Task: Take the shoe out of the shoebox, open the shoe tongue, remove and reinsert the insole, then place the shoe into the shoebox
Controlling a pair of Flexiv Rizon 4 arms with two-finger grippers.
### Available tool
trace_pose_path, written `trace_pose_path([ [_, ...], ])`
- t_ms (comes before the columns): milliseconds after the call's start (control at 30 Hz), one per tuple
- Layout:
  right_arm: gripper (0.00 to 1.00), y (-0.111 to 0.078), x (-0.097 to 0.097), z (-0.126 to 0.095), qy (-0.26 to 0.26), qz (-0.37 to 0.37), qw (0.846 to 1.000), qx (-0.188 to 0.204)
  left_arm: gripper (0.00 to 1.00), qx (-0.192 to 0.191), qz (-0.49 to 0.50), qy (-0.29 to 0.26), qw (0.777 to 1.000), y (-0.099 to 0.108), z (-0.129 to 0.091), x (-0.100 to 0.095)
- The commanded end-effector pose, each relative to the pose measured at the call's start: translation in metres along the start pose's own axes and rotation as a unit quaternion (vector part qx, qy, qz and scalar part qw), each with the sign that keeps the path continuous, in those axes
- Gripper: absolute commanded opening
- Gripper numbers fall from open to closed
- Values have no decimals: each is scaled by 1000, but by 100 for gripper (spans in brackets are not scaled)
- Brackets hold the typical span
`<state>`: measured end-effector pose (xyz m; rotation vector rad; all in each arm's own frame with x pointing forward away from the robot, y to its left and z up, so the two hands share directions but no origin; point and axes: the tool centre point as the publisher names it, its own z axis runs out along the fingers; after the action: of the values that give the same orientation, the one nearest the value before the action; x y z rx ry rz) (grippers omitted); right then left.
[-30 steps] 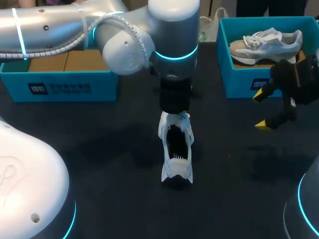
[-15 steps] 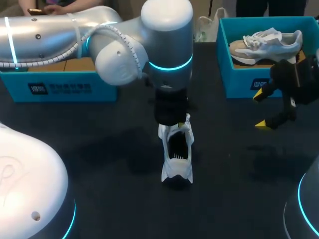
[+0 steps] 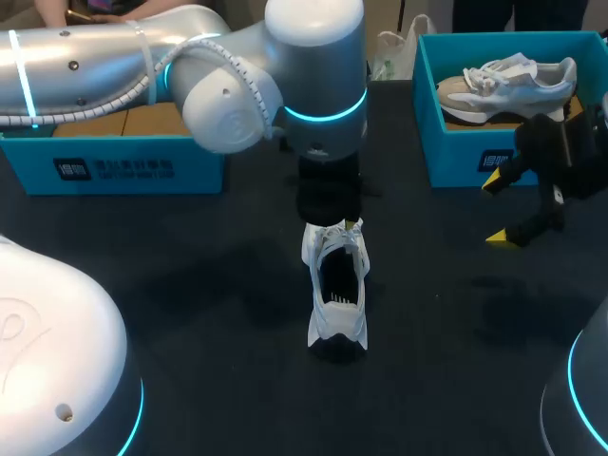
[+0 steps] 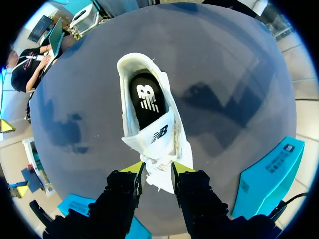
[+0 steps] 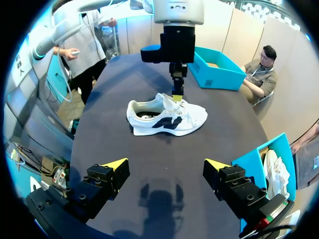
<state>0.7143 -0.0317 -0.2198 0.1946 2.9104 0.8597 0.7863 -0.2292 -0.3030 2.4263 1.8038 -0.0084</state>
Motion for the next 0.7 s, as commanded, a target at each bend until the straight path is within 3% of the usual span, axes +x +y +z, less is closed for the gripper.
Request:
trace_pose_path([
  [33,100,0,1,1,-1,0,1000,1,34,16,14,9,1000,10,8,-15],
  [367,100,0,1,1,-1,0,1000,1,39,28,30,15,999,2,9,-9],
  [700,100,0,1,1,-1,0,1000,1,36,48,59,28,997,-20,10,0],
])
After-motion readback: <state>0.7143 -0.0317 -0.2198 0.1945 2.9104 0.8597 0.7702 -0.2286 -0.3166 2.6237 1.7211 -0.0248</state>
